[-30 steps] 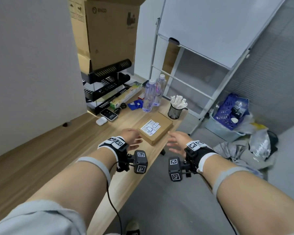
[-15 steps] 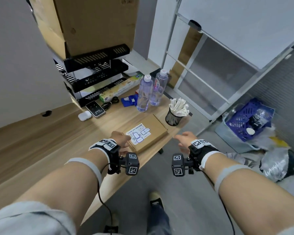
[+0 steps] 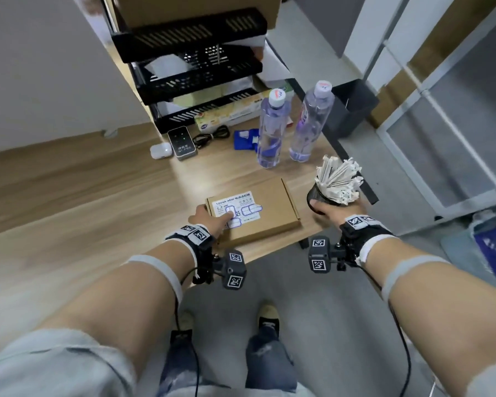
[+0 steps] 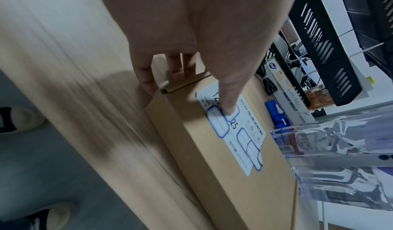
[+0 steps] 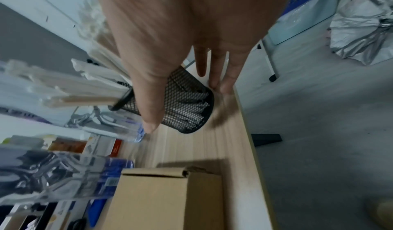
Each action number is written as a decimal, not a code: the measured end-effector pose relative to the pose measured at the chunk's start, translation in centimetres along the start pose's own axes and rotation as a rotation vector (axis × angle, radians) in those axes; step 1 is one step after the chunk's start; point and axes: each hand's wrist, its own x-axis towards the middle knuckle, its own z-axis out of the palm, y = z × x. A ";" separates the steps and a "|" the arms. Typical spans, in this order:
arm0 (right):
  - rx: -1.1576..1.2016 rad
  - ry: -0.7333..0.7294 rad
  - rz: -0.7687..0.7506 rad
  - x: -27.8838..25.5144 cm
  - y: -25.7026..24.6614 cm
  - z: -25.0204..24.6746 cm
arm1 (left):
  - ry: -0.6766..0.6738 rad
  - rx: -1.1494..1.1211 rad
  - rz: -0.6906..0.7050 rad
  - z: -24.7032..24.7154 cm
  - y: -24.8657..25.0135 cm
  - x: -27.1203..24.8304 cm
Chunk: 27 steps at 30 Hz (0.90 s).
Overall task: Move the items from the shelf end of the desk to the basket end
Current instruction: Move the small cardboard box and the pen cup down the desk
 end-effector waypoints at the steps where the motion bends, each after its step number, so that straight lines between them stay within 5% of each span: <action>1: -0.003 -0.018 -0.025 0.2 -0.3 0.2 | 0.011 -0.002 0.014 0.2 0.0 0.0; 9: 0.094 -0.119 -0.153 -2.0 -2.4 2.9 | -0.034 -0.166 0.052 -0.4 -1.4 0.7; 14: 0.121 -0.149 -0.178 -6.1 -4.8 5.9 | 0.012 -0.335 0.082 -4.9 -4.4 -0.4; 20: 0.047 -0.314 -0.319 -14.4 -10.7 13.1 | 0.138 -0.471 0.083 -16.7 -12.1 -1.9; 27: 0.045 -0.536 -0.477 -30.0 -19.2 26.6 | 0.346 -0.812 0.085 -34.3 -27.2 -3.5</action>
